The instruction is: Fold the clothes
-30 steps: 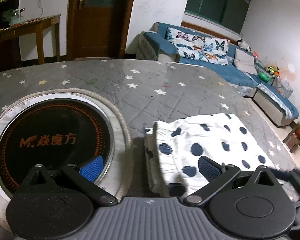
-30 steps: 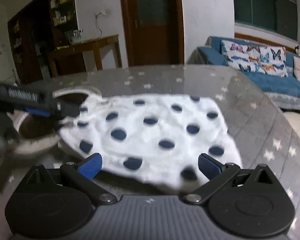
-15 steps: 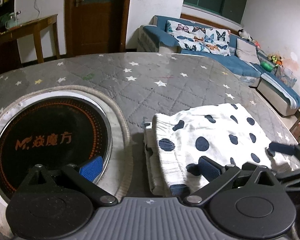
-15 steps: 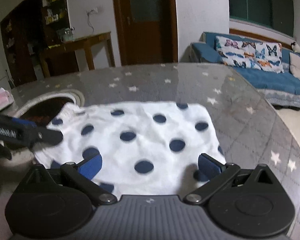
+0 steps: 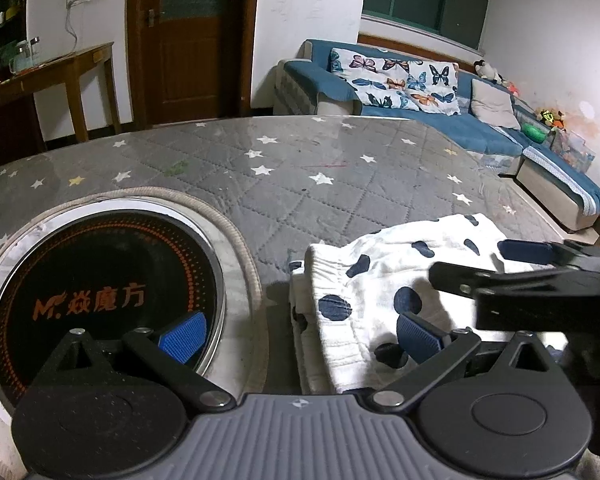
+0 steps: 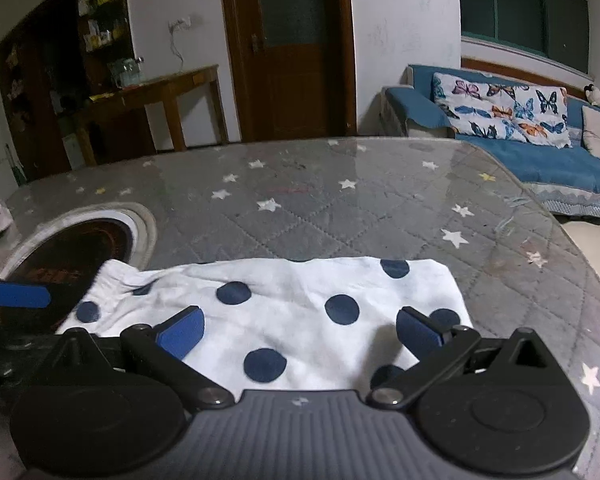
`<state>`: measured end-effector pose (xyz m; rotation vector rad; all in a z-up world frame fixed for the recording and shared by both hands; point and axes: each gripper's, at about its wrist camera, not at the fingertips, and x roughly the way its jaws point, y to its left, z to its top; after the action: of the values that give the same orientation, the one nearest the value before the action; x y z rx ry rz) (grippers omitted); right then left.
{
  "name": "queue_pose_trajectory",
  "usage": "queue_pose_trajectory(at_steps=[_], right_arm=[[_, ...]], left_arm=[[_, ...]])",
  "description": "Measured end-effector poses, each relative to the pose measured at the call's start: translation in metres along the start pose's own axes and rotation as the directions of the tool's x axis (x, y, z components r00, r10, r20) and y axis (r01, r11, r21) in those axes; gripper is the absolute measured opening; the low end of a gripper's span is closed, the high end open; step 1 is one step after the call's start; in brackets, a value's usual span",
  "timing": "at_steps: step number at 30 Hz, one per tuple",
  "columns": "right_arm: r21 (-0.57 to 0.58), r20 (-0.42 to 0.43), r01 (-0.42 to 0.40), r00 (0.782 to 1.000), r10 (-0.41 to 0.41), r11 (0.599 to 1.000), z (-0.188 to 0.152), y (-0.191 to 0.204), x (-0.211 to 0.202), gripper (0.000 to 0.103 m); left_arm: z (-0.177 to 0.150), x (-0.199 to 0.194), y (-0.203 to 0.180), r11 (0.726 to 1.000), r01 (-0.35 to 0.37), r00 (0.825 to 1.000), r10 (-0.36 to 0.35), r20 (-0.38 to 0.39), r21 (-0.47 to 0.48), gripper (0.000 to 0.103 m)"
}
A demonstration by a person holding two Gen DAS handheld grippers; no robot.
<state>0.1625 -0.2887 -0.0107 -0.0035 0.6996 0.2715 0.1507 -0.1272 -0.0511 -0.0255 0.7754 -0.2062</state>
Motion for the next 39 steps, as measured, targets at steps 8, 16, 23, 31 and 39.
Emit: queue_pose_trajectory(at_steps=[8,16,23,31,39], right_arm=[[-0.005,-0.019,0.004,1.0,-0.004,1.0,0.001,0.006,0.01,0.103],[0.013,-0.023,0.009,1.0,-0.009,1.0,-0.004,0.005,0.01,0.103],[0.019,0.0,0.012,1.0,-0.012,1.0,-0.008,0.009,-0.005,0.103],[0.01,0.007,0.011,1.0,-0.011,1.0,-0.023,0.017,-0.02,0.103],[-0.007,0.038,0.025,0.999,-0.025,1.0,-0.032,0.024,-0.041,0.103]], left_arm=[[0.001,0.002,0.003,1.0,0.013,1.0,-0.013,0.001,-0.001,0.103],[-0.001,0.001,0.005,1.0,-0.001,1.0,0.001,-0.009,-0.011,0.103],[-0.005,-0.003,0.004,1.0,0.007,1.0,-0.007,-0.018,-0.011,0.103],[-0.01,-0.014,0.002,1.0,0.009,1.0,-0.009,-0.009,-0.013,0.103],[-0.018,-0.021,-0.002,1.0,0.014,1.0,-0.014,-0.012,-0.01,0.103]])
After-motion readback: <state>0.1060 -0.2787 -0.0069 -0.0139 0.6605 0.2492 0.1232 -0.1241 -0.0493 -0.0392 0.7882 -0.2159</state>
